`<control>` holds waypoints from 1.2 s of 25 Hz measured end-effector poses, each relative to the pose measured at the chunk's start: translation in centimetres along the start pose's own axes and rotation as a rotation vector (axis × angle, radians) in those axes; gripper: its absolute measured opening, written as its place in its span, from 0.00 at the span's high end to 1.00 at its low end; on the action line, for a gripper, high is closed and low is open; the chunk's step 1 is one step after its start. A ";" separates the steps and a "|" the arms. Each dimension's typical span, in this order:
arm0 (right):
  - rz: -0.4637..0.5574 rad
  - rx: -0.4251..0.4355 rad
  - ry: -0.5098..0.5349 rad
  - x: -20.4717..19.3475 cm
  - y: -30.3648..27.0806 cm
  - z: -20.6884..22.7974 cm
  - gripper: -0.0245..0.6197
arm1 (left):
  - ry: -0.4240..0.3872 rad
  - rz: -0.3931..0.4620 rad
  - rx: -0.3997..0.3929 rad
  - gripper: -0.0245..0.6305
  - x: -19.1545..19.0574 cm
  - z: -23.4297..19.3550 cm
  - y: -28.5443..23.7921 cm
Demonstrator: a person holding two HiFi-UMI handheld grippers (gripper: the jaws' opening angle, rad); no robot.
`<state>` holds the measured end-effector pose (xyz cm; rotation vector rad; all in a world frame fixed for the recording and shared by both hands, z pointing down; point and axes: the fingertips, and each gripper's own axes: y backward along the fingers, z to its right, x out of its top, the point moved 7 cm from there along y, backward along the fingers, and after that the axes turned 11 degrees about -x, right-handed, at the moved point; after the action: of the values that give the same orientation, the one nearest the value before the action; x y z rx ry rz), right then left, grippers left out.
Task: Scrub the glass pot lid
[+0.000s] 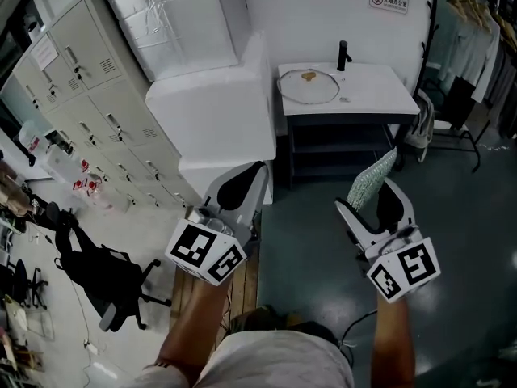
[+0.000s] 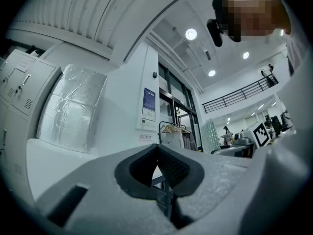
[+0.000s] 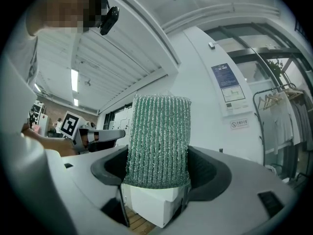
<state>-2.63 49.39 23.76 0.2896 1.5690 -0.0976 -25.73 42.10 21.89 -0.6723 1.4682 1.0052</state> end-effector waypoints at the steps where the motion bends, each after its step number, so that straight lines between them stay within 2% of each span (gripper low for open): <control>1: 0.000 0.002 0.002 0.0 -0.1 0.3 0.42 | -0.002 -0.003 0.004 0.94 -0.1 0.0 -0.2; 9: -0.008 -0.001 0.002 -0.8 -0.9 2.5 0.42 | -0.007 -0.011 0.019 0.94 -1.0 -0.9 -2.3; 16: -0.021 -0.016 0.023 -1.3 -4.2 4.8 0.42 | -0.010 0.003 0.003 0.94 -2.0 -3.9 -5.8; 30: -0.062 -0.045 0.054 -2.5 -18.5 10.4 0.42 | 0.007 0.012 -0.020 0.94 -4.9 -16.2 -16.0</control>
<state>2.98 28.78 23.82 0.2095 1.6322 -0.1035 -18.93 19.82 22.69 -0.6823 1.4718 1.0287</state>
